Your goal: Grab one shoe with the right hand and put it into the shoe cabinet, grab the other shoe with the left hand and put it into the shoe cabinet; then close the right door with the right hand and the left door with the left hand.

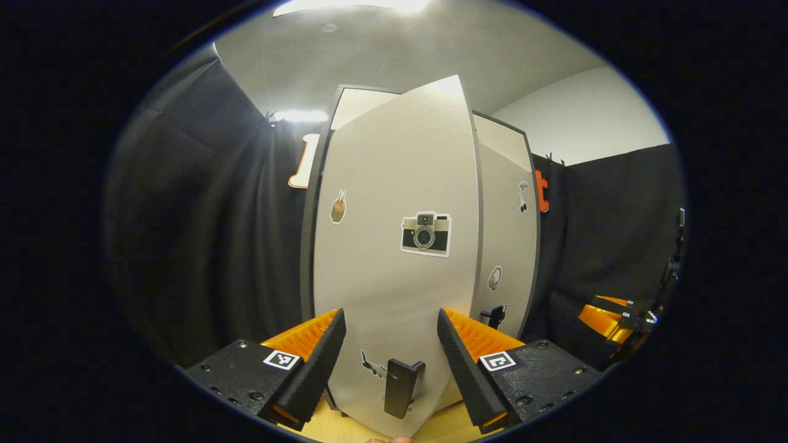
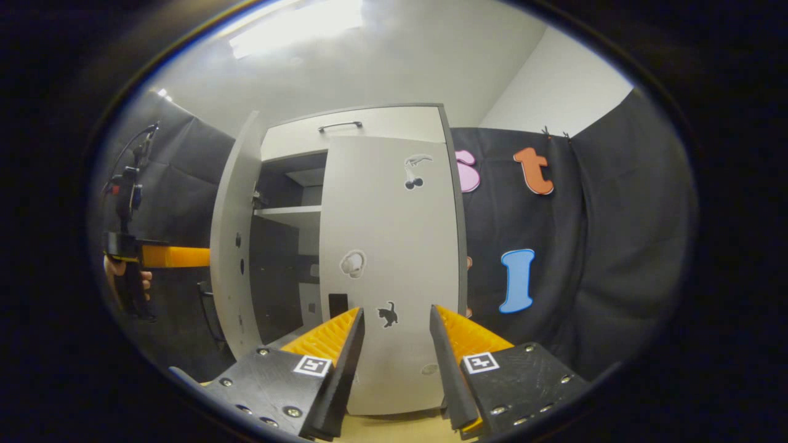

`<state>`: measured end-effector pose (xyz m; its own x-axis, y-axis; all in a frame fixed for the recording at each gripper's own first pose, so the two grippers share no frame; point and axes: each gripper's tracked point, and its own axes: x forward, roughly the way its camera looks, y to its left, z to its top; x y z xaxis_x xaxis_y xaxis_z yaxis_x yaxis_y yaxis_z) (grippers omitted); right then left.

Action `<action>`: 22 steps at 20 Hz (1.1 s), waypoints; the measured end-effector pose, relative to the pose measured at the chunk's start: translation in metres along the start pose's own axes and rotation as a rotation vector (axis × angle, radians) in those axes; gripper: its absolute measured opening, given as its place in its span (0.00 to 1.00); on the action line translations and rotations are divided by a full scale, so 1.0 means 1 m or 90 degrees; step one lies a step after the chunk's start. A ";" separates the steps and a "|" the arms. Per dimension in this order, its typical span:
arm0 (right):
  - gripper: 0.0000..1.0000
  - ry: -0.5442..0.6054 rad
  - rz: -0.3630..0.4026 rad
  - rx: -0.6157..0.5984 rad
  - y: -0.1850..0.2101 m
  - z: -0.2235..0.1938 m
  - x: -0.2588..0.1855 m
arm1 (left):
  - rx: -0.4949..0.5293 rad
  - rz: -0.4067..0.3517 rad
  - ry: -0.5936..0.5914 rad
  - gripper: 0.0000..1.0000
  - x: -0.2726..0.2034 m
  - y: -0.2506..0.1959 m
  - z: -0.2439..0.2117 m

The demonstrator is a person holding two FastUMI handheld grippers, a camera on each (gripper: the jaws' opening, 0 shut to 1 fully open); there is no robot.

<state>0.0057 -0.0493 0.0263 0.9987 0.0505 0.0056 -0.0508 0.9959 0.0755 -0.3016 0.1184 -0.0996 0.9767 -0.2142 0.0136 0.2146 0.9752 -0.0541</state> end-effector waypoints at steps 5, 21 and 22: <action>0.60 0.010 -0.010 -0.003 -0.008 -0.003 -0.006 | -0.022 -0.006 0.006 0.91 0.003 -0.004 -0.002; 0.63 -0.008 0.006 0.009 -0.002 0.005 0.005 | -0.018 0.043 0.005 0.91 -0.001 0.009 -0.003; 0.63 -0.009 0.008 0.012 -0.001 0.006 0.006 | -0.015 0.048 0.003 0.92 -0.001 0.010 -0.002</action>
<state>0.0113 -0.0499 0.0323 0.9978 0.0622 0.0213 -0.0639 0.9935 0.0937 -0.3002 0.1284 -0.1022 0.9900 -0.1411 0.0047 0.1411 0.9869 -0.0789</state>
